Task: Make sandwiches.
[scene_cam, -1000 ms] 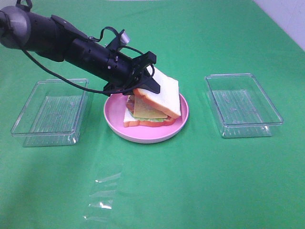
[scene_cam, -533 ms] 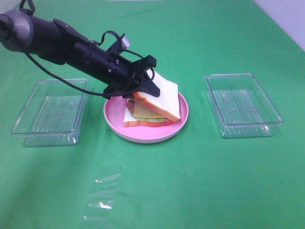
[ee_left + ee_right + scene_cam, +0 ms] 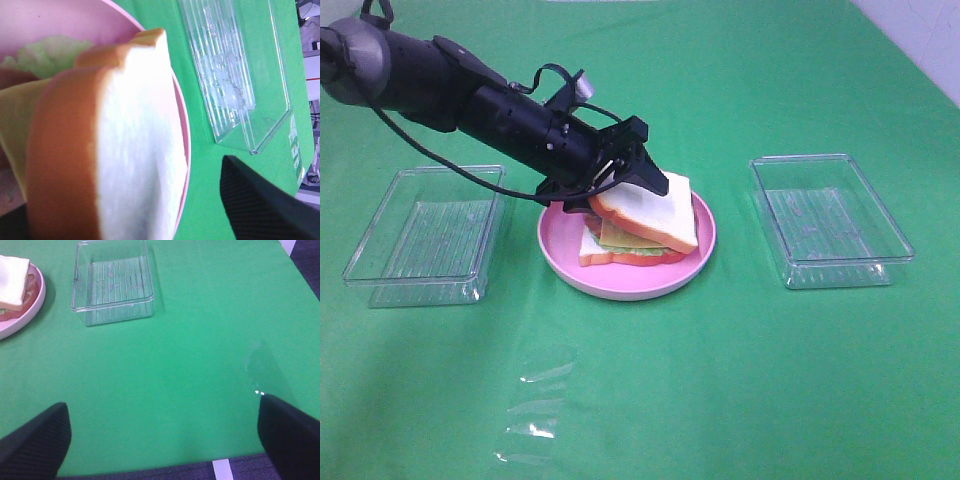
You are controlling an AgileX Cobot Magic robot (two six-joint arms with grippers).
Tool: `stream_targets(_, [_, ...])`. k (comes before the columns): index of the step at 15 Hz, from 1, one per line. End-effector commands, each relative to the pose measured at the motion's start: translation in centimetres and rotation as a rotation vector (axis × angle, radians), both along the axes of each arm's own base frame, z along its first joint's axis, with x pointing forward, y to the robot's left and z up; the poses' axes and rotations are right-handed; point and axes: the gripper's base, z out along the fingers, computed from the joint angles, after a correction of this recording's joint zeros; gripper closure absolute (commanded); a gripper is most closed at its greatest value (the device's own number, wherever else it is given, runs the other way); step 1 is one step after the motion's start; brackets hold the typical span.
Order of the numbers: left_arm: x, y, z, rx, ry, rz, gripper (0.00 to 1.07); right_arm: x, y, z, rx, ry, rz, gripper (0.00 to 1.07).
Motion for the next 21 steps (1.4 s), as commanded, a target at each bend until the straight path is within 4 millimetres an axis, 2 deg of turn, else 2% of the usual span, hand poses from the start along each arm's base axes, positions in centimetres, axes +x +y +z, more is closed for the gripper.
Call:
stream_targets(1, [0.1,-0.3,1.0,0.030,0.034,-0.023,0.41,-0.3,0.0,0.0,-0.001,-0.032,0.001,0.09])
stream_targets(4, [0.4,0.2,1.8,0.153,0.073,-0.041,0.35,-0.3,0.0,0.0,-0.001,-0.032,0.001,0.09])
stream_targets(5, [0.6,0.6,2.3,0.216,0.076,-0.049,0.29,-0.3,0.0,0.0,-0.001,-0.032,0.001,0.09])
stream_targets(6, [1.2,0.9,3.9,0.300,0.057,-0.066,0.22,-0.3,0.0,0.0,-0.001,-0.032,0.001,0.09])
stream_targets(12, [2.0,2.8,8.7,0.557,0.072,-0.043,0.12,-0.3,0.0,0.0,-0.001,-0.032,0.001,0.09])
stream_targets(16, [2.6,4.5,12.2,0.674,-0.033,-0.026,0.12,-0.3,0.0,0.0,-0.001,-0.032,0.001,0.09])
stream_targets(17, [3.1,5.8,12.5,0.702,-0.045,-0.005,0.13,-0.3,0.0,0.0,-0.001,-0.032,0.001,0.09])
stream_targets(21, [5.4,17.1,13.7,0.734,0.005,0.227,0.13,-0.3,0.0,0.0,-0.001,-0.032,0.001,0.09])
